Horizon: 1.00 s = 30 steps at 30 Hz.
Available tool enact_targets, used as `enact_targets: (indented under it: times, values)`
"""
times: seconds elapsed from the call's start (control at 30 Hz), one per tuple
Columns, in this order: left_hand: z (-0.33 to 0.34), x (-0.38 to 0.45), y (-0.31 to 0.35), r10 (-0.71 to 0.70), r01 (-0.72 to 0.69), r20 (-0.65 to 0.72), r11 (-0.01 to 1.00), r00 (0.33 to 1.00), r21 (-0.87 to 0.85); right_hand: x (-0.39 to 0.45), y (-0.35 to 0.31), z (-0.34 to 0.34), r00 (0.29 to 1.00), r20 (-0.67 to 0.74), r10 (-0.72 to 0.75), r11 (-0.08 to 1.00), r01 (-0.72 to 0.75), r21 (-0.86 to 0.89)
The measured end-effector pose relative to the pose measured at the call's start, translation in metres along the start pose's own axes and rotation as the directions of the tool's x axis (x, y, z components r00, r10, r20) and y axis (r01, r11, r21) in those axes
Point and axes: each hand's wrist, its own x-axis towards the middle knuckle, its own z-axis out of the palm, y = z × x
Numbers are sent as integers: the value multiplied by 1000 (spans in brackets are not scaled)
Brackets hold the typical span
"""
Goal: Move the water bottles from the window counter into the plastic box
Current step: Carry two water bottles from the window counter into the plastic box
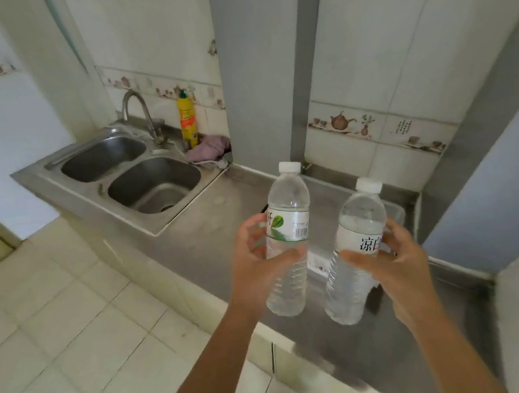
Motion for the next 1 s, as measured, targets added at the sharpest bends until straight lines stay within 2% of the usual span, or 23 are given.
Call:
enact_targets:
  times: [0.2, 0.57, 0.8, 1.0]
  values:
    - [56, 86, 4, 37, -42, 150, 999, 988, 29, 82, -10, -12, 988, -144, -55, 998, 53, -20]
    - [154, 208, -58, -89, -2, 365, 971, 927, 241, 186, 31, -30, 935, -340, -103, 993, 74, -97]
    - [187, 226, -111, -164, 45, 392, 954, 905, 296, 212, 69, -32, 873, -487, 3, 990, -72, -122]
    - [195, 225, -137, -135, 12, 398, 955, 907, 296, 212, 83, -27, 844, -536, 21, 974, -139, -180]
